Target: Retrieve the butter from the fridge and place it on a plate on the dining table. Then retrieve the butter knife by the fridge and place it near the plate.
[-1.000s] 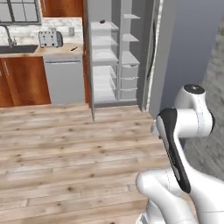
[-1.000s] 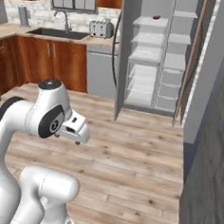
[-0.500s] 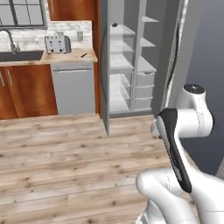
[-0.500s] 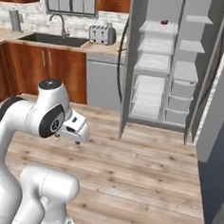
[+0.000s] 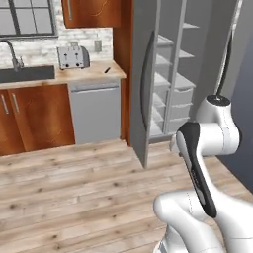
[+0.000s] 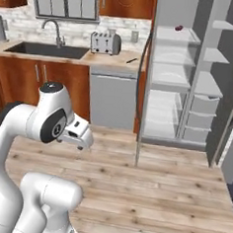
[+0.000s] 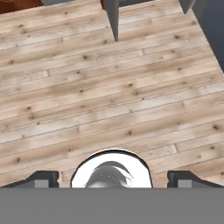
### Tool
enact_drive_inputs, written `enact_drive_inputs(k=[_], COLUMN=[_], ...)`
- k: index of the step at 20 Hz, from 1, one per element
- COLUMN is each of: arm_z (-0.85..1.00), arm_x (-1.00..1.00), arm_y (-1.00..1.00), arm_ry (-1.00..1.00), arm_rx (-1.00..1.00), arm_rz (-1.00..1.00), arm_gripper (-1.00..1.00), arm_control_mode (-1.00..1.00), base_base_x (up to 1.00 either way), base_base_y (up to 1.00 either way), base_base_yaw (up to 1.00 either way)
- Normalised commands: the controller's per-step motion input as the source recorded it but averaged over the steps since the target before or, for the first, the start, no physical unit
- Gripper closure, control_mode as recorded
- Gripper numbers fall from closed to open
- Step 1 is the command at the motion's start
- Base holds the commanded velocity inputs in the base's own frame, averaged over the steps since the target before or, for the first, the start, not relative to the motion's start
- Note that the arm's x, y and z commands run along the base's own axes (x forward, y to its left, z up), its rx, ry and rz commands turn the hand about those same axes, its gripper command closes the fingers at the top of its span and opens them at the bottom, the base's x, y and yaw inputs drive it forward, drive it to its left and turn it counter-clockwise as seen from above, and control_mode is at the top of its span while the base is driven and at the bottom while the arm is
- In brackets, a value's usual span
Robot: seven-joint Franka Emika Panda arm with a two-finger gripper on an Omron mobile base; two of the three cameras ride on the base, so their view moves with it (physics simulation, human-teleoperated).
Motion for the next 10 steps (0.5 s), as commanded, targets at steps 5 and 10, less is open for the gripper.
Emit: enact_drive_inputs(k=[5,10], arm_z=[0.00,0.00], arm_x=[0.00,0.00], arm_y=[0.00,0.00], arm_ry=[0.00,0.00], arm_rx=[0.00,0.00], arm_rz=[0.00,0.00], arm_gripper=[-1.00,-1.00], arm_control_mode=[1.00,1.00], base_base_x=[1.00,0.99], base_base_y=[1.00,1.00], base_base_yaw=[-0.45,-0.40])
